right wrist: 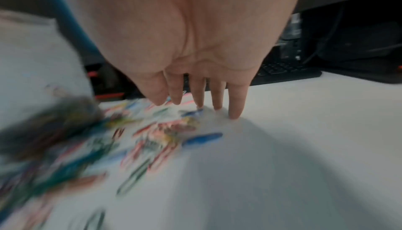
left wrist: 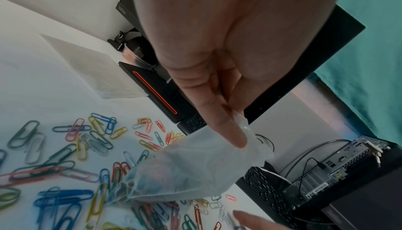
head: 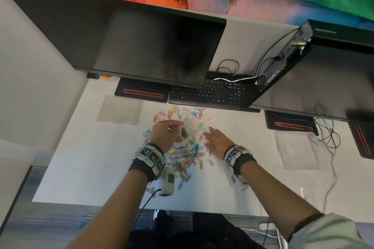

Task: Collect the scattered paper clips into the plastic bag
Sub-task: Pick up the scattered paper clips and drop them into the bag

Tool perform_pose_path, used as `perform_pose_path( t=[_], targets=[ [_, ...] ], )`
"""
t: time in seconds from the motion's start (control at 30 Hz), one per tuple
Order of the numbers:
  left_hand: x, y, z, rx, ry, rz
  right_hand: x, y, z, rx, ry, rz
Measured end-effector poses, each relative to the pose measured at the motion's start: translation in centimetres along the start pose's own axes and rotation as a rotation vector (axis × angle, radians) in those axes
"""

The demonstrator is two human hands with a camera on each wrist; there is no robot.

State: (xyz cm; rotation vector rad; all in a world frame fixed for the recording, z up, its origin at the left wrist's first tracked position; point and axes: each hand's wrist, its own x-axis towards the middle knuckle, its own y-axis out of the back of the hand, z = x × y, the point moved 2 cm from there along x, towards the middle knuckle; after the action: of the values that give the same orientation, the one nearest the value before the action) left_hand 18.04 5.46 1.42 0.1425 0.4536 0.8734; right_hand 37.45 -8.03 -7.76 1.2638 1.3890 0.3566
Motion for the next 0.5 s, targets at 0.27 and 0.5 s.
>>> perform_pose_path(
  t=[0.27,0.5],
  targets=[
    [-0.4,-0.8,-0.7,-0.025,0.022,-0.013,-2.2,-3.2,-2.4,-0.265,0.131,0.154],
    [-0.9,-1.0,-0.3,-0.013,0.028,-0.040,-0.9,-1.5,-1.9,-0.053,-0.034,0.254]
  ],
)
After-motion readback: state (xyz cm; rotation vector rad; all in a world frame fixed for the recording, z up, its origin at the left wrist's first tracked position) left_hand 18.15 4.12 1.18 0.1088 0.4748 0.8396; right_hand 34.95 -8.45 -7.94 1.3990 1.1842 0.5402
